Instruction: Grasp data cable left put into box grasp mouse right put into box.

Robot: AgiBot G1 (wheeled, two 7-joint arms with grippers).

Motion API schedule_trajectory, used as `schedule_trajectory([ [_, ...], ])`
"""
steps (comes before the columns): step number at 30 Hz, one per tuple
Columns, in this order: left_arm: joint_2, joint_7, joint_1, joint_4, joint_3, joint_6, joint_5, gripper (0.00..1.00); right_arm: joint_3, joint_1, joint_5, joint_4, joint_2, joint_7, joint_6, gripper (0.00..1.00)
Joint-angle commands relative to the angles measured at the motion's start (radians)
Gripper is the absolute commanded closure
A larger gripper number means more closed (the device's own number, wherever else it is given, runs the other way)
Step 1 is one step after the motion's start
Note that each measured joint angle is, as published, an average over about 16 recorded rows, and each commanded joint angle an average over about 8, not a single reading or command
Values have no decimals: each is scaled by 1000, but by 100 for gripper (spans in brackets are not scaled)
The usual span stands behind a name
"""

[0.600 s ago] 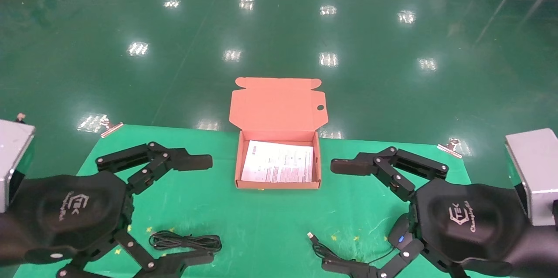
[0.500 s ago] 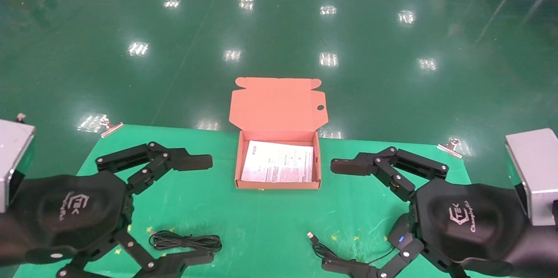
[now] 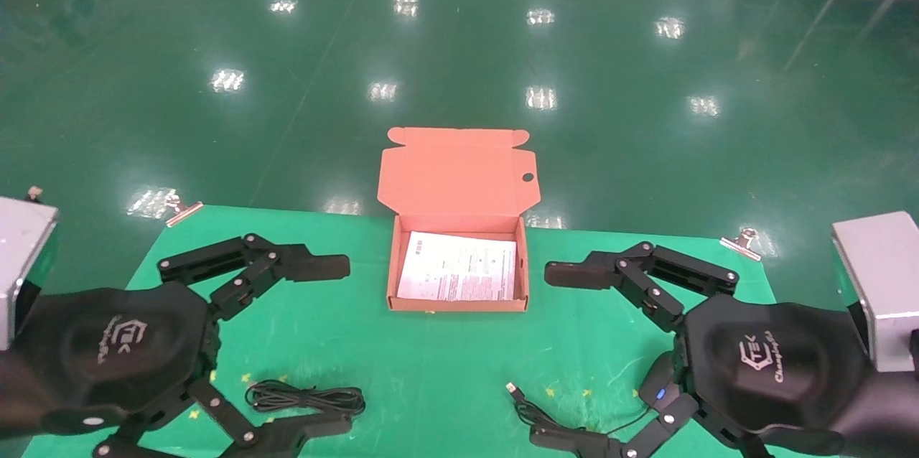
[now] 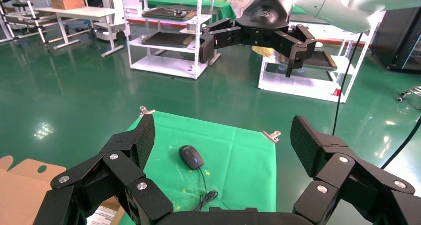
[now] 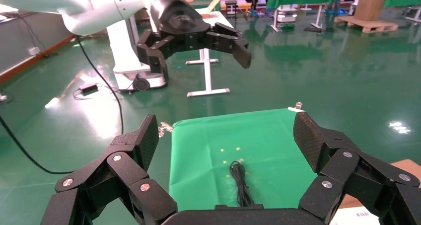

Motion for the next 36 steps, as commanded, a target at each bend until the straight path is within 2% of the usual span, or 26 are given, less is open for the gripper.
schedule_trajectory([
  [1,1,4,1,-2,-2,-3,-2,0,1,-2,3,-1,0,1,0,0],
  [8,24,-63,-109,36,83,42,132,0,-36,73,-141,29,1,-39,7,0],
  [15,58,-129,-227,83,202,77,287,0,-105,190,-329,51,-32,-115,-31,0],
  [24,117,-161,-374,114,406,87,495,0,-260,333,-579,64,-105,-243,-70,0],
  [31,194,-137,-470,164,559,74,664,0,-376,384,-778,64,-161,-356,-33,0],
  [36,254,-111,-507,194,641,48,807,0,-435,389,-923,62,-202,-385,10,0],
])
